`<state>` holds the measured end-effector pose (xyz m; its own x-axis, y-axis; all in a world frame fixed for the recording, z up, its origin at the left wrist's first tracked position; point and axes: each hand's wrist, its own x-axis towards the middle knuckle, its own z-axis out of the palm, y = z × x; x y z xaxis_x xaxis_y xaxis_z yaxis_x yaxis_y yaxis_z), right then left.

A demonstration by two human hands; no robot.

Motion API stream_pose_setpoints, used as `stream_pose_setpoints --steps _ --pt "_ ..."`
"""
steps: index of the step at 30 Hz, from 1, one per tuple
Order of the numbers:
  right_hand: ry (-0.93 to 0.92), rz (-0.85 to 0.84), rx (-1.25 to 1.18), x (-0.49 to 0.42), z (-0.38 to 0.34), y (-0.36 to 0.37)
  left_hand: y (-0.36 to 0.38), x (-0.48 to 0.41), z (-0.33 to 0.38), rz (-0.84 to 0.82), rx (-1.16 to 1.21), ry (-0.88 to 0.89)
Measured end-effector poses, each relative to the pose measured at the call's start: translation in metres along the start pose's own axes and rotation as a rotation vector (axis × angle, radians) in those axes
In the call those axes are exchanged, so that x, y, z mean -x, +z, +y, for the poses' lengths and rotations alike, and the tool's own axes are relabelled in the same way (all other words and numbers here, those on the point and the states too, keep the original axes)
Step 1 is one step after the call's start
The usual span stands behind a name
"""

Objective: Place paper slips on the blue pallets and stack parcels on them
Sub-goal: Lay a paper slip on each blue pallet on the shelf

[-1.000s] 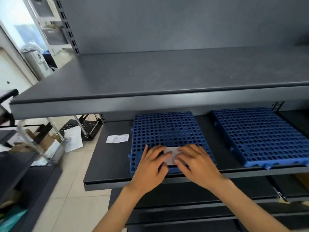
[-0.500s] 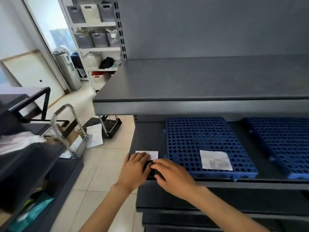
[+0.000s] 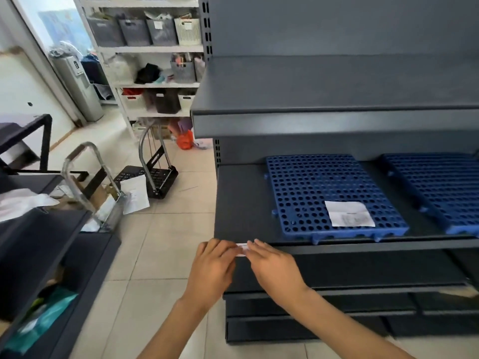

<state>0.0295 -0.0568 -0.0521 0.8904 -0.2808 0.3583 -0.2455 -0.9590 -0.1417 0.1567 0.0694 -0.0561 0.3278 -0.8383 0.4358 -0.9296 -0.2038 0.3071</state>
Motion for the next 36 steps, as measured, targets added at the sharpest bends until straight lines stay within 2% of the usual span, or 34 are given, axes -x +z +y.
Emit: stream_pose_setpoints --steps 5,8,13,16,18,23,27,29,32,34,36 --pt "0.022 0.135 -0.022 0.007 0.018 -0.029 0.004 -0.024 0.029 0.174 0.028 0.008" --pt "0.044 0.202 -0.016 0.026 0.045 -0.063 0.011 -0.042 0.077 0.234 0.153 -0.037" --pt "0.091 0.284 0.049 0.087 0.131 -0.120 0.060 -0.088 0.177 0.095 0.405 -0.038" --pt "0.136 0.337 0.099 0.133 0.201 -0.150 0.093 -0.123 0.239 -0.015 0.452 0.030" --pt "0.160 0.355 0.136 0.162 0.246 -0.168 0.116 -0.145 0.281 -0.034 0.465 0.094" --pt "0.199 0.353 0.192 0.217 0.355 -0.201 0.181 -0.205 0.372 0.097 0.375 0.281" --pt "0.230 0.331 0.219 0.232 0.429 -0.216 0.221 -0.258 0.428 0.141 0.202 0.327" --pt "0.263 0.290 0.226 0.230 0.459 -0.219 0.238 -0.281 0.447 0.103 0.087 0.317" --pt "0.299 0.186 0.254 0.226 0.495 -0.215 0.259 -0.304 0.460 -0.043 -0.086 0.263" --pt "0.289 0.123 0.253 0.223 0.511 -0.209 0.270 -0.308 0.461 -0.136 -0.116 0.209" --pt "0.266 0.091 0.223 0.223 0.520 -0.205 0.274 -0.308 0.462 -0.159 -0.104 0.162"
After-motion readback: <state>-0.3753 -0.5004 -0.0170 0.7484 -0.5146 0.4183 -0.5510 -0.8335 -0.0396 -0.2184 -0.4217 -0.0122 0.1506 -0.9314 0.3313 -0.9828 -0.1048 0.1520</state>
